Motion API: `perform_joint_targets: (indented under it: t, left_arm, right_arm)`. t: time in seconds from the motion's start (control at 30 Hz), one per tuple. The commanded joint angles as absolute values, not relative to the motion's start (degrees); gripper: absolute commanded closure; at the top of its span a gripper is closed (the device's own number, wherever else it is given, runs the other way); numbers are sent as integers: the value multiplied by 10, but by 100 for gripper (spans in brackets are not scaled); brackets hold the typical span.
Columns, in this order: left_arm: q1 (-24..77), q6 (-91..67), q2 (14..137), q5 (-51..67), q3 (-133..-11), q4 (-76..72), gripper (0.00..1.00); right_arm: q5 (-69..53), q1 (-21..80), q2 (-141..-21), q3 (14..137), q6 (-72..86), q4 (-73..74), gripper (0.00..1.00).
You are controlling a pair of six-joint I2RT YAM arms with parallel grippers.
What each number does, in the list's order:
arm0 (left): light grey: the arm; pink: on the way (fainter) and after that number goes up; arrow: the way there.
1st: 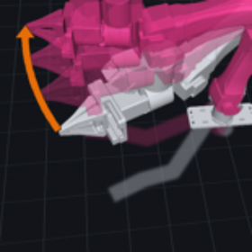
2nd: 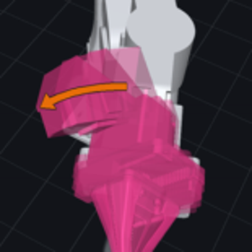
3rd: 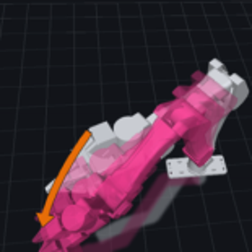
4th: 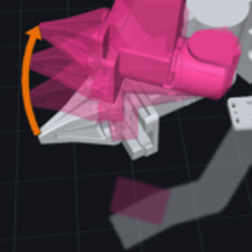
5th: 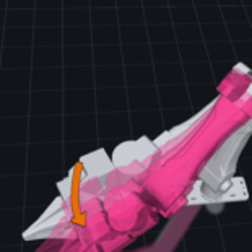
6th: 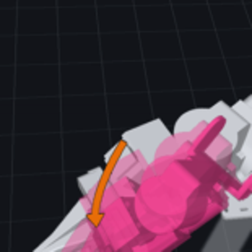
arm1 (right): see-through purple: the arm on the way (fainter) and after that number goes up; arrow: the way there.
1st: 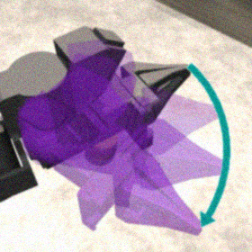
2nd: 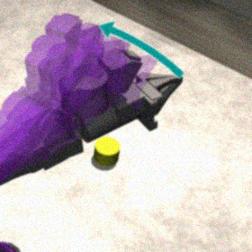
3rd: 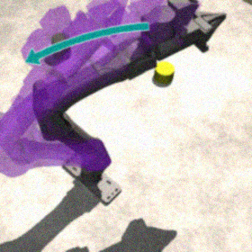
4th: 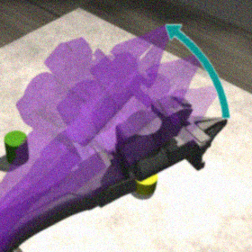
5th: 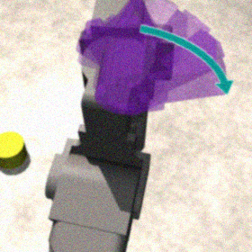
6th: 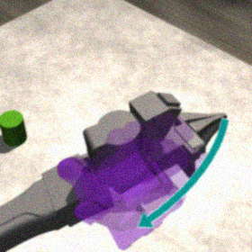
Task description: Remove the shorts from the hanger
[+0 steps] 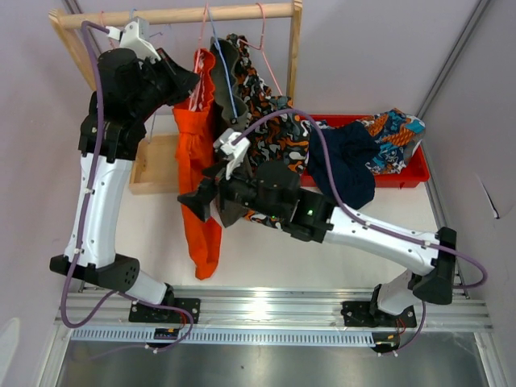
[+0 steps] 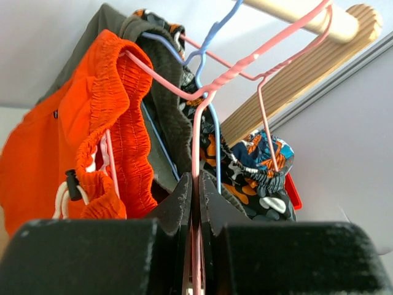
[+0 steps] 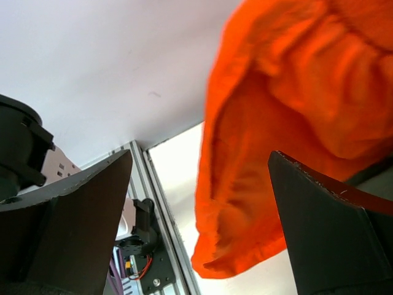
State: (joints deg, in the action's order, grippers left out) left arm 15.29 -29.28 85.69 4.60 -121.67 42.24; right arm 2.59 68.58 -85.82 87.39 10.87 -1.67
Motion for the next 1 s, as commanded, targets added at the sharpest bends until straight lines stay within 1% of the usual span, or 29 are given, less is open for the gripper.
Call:
perform_joint_targets:
  t: [0.0, 0.2, 0.27, 0.3, 0.37, 0.4, 0.47, 0.5, 0.7, 0.83, 0.93, 0.97]
  left_arm:
    - [146, -313, 822, 69, -1209, 354, 100]
    - [134, -335, 806, 90, -1193, 343, 100]
    - [134, -341, 795, 93, -1187, 337, 100]
    - [132, -342, 793, 95, -1187, 337, 100]
    - [127, -347, 786, 99, -1188, 337, 100]
    - [120, -352, 784, 108, -1188, 338, 100]
    - [112, -364, 778, 119, -1187, 338, 100]
    - [105, -367, 773, 127, -1180, 337, 100]
    - [80, -395, 744, 145, -1132, 308, 100]
    - [72, -396, 737, 143, -1122, 293, 100]
    - [67, -384, 742, 134, -1128, 291, 100]
    - [62, -381, 744, 131, -1130, 294, 100]
  right_arm:
    - [58, 708, -881, 928, 103, -57, 1]
    - [122, 730, -911, 929, 85, -86, 1]
    - [138, 733, -918, 919, 78, -110, 4]
    - [155, 733, -923, 918, 76, -113, 22]
    - [165, 735, -935, 911, 76, -122, 45]
    - [169, 734, -940, 909, 76, -123, 61]
    - [171, 734, -954, 905, 80, -121, 81]
    - [173, 736, -958, 903, 86, -121, 100]
    - [201, 766, -949, 862, 91, -135, 100]
    - [250, 823, -915, 823, 73, -132, 100]
    - [300, 883, -888, 790, 69, -119, 100]
    - [314, 917, -881, 781, 69, -113, 100]
